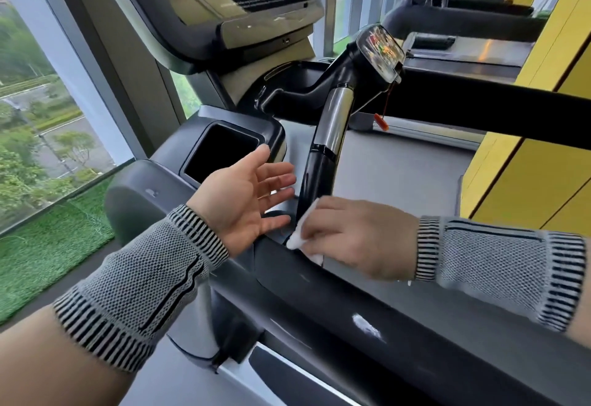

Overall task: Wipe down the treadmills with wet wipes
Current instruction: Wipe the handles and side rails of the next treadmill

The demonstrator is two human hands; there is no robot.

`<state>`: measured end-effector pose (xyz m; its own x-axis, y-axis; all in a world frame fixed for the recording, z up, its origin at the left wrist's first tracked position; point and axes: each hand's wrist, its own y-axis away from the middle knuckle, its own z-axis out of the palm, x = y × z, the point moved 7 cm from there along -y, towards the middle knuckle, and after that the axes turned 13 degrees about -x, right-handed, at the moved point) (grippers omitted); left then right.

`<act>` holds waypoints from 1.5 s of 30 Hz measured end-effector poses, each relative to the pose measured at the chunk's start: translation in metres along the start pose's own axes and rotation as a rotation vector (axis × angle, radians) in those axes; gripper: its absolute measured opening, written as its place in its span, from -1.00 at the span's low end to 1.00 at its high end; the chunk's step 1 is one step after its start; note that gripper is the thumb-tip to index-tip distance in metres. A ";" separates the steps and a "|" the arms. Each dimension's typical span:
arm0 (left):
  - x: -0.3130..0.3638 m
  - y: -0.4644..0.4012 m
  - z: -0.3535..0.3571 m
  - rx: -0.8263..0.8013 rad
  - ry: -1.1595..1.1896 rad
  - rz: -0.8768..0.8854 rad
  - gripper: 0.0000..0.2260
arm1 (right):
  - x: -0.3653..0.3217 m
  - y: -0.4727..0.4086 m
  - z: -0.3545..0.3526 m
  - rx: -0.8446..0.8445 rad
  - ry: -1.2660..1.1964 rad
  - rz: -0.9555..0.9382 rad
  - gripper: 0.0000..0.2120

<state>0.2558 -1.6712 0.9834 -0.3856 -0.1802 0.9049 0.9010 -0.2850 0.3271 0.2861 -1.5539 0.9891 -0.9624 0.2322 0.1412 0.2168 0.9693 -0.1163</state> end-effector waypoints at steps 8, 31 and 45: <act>0.002 -0.001 -0.010 0.022 0.063 0.026 -0.55 | -0.007 -0.023 -0.007 -0.084 0.177 -0.104 -0.74; 0.003 -0.009 0.003 -0.080 0.041 0.043 -0.48 | 0.053 -0.012 -0.048 0.195 0.133 0.472 -0.92; 0.003 -0.011 0.005 -0.085 -0.018 0.023 -0.50 | 0.041 0.026 0.014 -0.092 -0.768 0.908 -0.85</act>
<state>0.2457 -1.6640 0.9841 -0.3602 -0.1708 0.9171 0.8892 -0.3600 0.2822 0.2497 -1.5205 0.9783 -0.2910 0.7571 -0.5849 0.8497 0.4854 0.2056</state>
